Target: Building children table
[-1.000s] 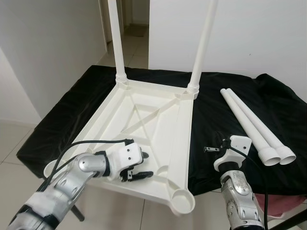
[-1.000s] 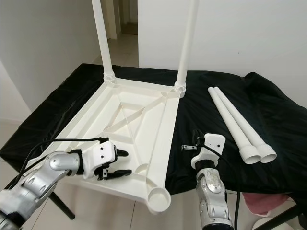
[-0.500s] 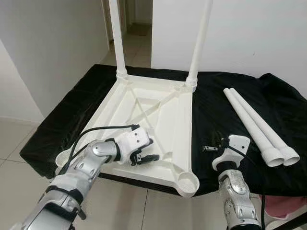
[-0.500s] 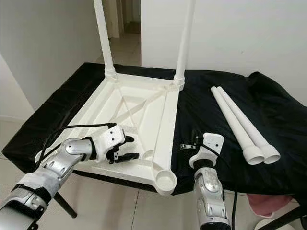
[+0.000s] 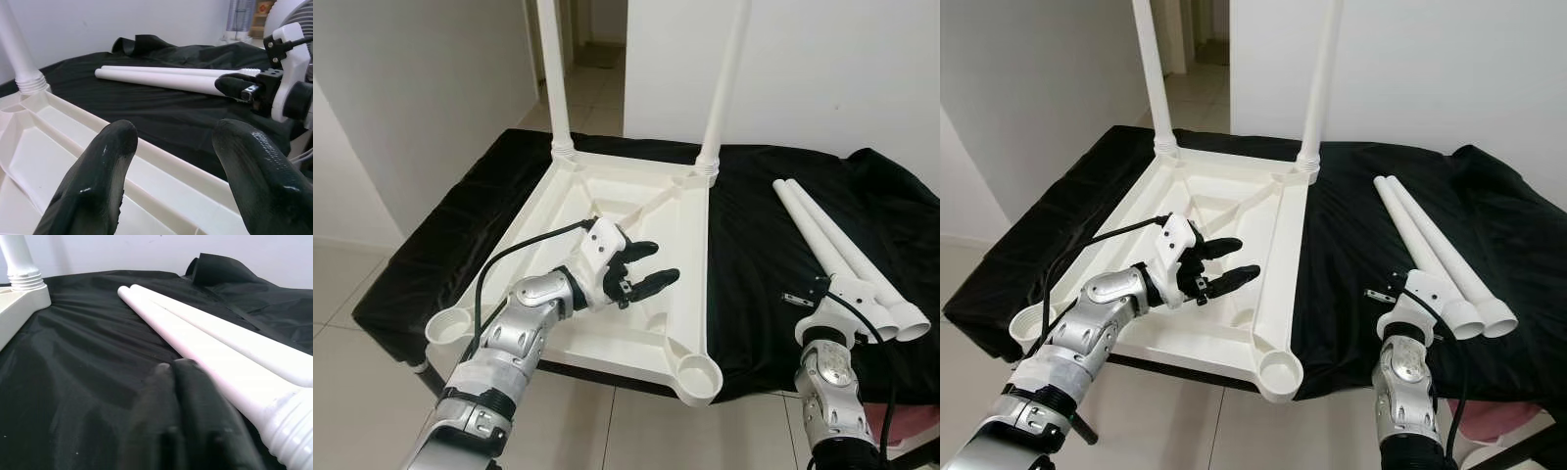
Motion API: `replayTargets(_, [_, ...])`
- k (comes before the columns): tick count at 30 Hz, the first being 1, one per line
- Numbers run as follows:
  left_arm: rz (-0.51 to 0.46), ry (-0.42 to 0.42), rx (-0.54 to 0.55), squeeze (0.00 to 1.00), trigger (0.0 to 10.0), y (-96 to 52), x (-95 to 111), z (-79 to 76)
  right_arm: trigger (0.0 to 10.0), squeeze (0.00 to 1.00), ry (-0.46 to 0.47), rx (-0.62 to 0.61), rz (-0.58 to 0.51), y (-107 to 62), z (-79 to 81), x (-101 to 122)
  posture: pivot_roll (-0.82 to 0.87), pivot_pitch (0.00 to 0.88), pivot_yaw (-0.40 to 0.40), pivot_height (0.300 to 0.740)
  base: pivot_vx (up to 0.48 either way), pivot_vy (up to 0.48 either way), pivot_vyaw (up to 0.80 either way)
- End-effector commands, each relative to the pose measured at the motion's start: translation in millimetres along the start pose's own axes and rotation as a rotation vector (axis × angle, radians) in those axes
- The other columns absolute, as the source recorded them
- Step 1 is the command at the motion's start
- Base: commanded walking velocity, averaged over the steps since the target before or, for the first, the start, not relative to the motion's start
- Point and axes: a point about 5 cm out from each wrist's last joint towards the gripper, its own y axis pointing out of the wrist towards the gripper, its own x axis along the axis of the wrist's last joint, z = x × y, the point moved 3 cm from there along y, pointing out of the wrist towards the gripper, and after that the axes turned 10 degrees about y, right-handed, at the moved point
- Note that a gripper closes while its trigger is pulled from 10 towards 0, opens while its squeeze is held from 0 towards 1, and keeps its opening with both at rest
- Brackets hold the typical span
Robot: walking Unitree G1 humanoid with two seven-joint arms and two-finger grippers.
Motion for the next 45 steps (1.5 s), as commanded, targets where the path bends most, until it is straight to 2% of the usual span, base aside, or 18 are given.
replayTargets(1, [0.077, -0.023, 0.322, 0.00, 10.0, -6.5, -11.4, 11.5, 10.0, 1.00, 0.023, -0.106, 0.025, 0.1, -19.3, -6.9, 0.00, 0.106, 0.026, 0.740, 0.000, 0.000, 0.00])
replayTargets(2, [0.077, -0.023, 0.322, 0.00, 10.0, -6.5, -11.4, 11.5, 10.0, 1.00, 0.023, -0.106, 0.025, 0.1, -19.3, -6.9, 0.00, 0.106, 0.026, 0.740, 0.000, 0.000, 0.00])
replayTargets(4, [0.078, -0.062, 0.336, 0.00, 10.0, -6.9, -13.9, -2.1, 10.0, 1.00, 0.085, -0.174, 0.031, -2.6, -31.5, -11.3, 0.01, 0.105, 0.020, 0.740, 0.000, 0.000, 0.00])
replayTargets(10, [0.071, -0.119, 0.336, 0.00, 10.0, -6.1, -14.9, -12.9, 10.0, 1.00, 0.144, -0.208, 0.002, -6.6, -35.5, -11.5, 0.01, 0.102, 0.015, 0.740, 0.000, 0.000, 0.00])
replayTargets(11, [0.070, -0.131, 0.326, 0.00, 10.0, -5.1, -13.9, -17.9, 10.0, 1.00, 0.146, -0.248, -0.003, -8.9, -40.2, -13.0, 0.02, 0.100, 0.011, 0.740, 0.000, 0.000, 0.00])
replayTargets(12, [0.068, -0.140, 0.317, 0.00, 10.0, -3.9, -13.1, -22.5, 10.0, 0.78, 0.152, -0.281, -0.007, -11.8, -44.3, -15.1, 0.02, 0.099, 0.009, 0.740, 0.000, 0.000, 0.00])
replayTargets(13, [0.068, -0.148, 0.312, 0.00, 10.0, -3.3, -12.3, -25.5, 10.0, 0.78, 0.152, -0.303, -0.008, -13.5, -47.0, -16.8, 0.02, 0.099, 0.009, 0.740, 0.000, 0.000, 0.00])
replayTargets(14, [0.065, -0.156, 0.302, 0.00, 10.0, -2.4, -11.3, -28.4, 10.0, 0.00, 0.154, -0.303, 0.000, -14.6, -47.1, -19.0, 0.02, 0.098, 0.007, 0.740, 0.000, 0.000, 0.00])
replayTargets(18, [0.050, -0.164, 0.254, 0.00, 10.0, 0.5, -5.7, -38.4, 10.0, 0.00, 0.182, -0.285, 0.021, -15.9, -44.8, -23.4, 0.02, 0.097, 0.008, 0.740, 0.000, 0.000, 0.00])
replayTargets(21, [0.056, -0.128, 0.199, 0.00, 10.0, 2.7, -1.8, -49.0, 10.0, 0.00, 0.190, -0.265, 0.023, -17.0, -42.1, -24.6, 0.02, 0.098, 0.006, 0.740, 0.000, 0.000, 0.00])
replayTargets(24, [0.063, -0.126, 0.178, 0.00, 10.0, 3.5, -1.5, -53.4, 10.0, 0.00, 0.181, -0.259, 0.015, -18.3, -41.4, -24.2, 0.02, 0.099, 0.007, 0.740, 0.000, 0.000, 0.00])
replayTargets(26, [0.073, -0.118, 0.111, 0.00, 10.0, 7.3, -0.5, -64.8, 10.0, 0.00, 0.138, -0.188, -0.027, -24.4, -28.9, -18.3, 0.00, 0.104, 0.011, 0.740, 0.000, 0.000, 0.00])
replayTargets(30, [0.075, -0.115, 0.078, 0.00, 10.0, 9.2, 1.3, -70.2, 10.0, 0.00, 0.122, -0.198, -0.052, -29.4, -28.9, -14.9, 0.00, 0.108, 0.013, 0.740, 0.000, 0.000, 0.00])
replayTargets(33, [0.090, -0.121, 0.041, 0.00, 10.0, 7.5, 2.0, -76.0, 10.0, 0.00, 0.143, -0.226, -0.054, -39.4, -35.1, -15.4, -0.02, 0.126, 0.038, 0.740, 0.000, 0.000, 0.00])
replayTargets(36, [0.096, -0.124, 0.034, 0.00, 10.0, 6.6, 1.9, -77.0, 10.0, 0.00, 0.152, -0.228, -0.053, -41.9, -36.1, -15.6, -0.02, 0.126, 0.038, 0.740, 0.000, 0.000, 0.00])
replayTargets(40, [0.104, -0.129, -0.008, 0.00, 10.0, 3.5, 3.3, -81.8, 10.0, 0.00, 0.153, -0.293, -0.078, -51.0, -54.5, -10.9, -0.04, 0.142, 0.066, 0.740, 0.000, 0.000, 0.00])
replayTargets(45, [0.105, -0.129, -0.031, 0.00, 10.0, 3.1, 4.4, -84.5, 10.0, 0.00, 0.132, -0.316, -0.081, -53.7, -63.0, -9.0, -0.04, 0.148, 0.074, 0.740, 0.000, 0.000, 0.00])
